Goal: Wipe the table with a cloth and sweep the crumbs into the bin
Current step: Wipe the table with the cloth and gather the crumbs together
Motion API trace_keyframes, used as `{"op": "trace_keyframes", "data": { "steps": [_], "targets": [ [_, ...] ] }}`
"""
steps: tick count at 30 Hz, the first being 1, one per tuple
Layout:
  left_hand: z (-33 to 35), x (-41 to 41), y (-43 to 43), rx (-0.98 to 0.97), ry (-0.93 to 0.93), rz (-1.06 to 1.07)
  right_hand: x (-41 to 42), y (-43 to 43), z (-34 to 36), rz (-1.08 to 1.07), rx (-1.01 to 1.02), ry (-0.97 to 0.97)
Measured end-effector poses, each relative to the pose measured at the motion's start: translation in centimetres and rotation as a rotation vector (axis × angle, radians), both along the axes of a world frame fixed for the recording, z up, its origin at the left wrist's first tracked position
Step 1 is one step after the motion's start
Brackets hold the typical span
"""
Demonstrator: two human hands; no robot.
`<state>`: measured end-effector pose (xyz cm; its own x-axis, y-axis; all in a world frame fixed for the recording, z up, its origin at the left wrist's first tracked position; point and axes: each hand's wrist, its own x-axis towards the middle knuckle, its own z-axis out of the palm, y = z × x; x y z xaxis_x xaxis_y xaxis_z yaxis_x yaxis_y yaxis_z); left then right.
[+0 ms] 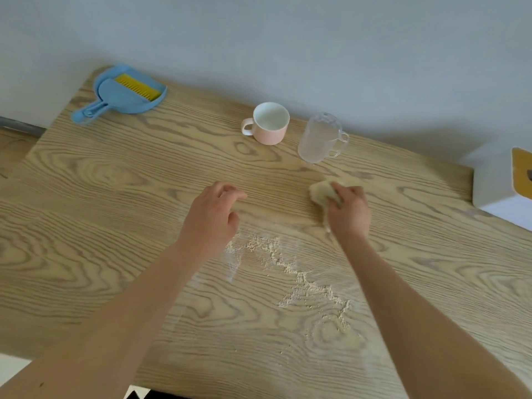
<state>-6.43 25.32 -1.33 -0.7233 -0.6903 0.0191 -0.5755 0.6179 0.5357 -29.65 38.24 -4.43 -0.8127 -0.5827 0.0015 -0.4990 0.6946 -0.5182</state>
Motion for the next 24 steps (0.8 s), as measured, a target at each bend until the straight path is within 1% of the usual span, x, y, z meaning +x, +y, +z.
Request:
{"op": "trace_keyframes", "data": {
  "steps": [2, 4, 7, 11, 13, 14, 16, 18, 20, 24],
  "targets": [
    [-0.2, 0.5, -0.3, 0.006, -0.014, 0.014, -1.8, 0.0, -0.3, -0.113, 0.154, -0.006],
    [-0.3, 0.9, -0.5, 0.015, -0.029, 0.026, -0.9, -0.5, -0.7, -0.111, 0.229, -0.008],
    [-0.5, 1.6, -0.9, 0.022, -0.036, 0.028, 3.5, -2.2, -1.2, 0.015, 0.181, 0.012],
    [-0.7, 2.1, -1.1, 0.039, -0.024, 0.030, 9.9, -3.4, -1.6, 0.286, 0.080, 0.048],
    [-0.6, 2.2, -1.0, 0.028, -0.022, 0.016, 11.9, -3.3, -1.6, 0.397, 0.010, 0.009],
    [-0.6, 2.2, -0.9, 0.021, -0.020, 0.006, 12.3, -3.1, -1.5, 0.408, -0.032, -0.016],
    [-0.4, 2.2, -0.6, 0.018, -0.019, -0.021, 12.0, -2.2, -0.7, 0.306, -0.142, -0.064],
    [-0.4, 2.1, -0.1, 0.021, -0.025, -0.042, 10.8, -0.9, 0.5, 0.110, -0.216, -0.118],
    [-0.2, 1.8, 0.7, 0.027, -0.024, -0.080, 9.1, 1.4, 1.9, -0.068, -0.217, -0.143],
    [-0.1, 0.4, 3.0, 0.050, 0.000, -0.180, 7.1, 7.0, 3.5, -0.325, -0.167, -0.159]
  ]
}}
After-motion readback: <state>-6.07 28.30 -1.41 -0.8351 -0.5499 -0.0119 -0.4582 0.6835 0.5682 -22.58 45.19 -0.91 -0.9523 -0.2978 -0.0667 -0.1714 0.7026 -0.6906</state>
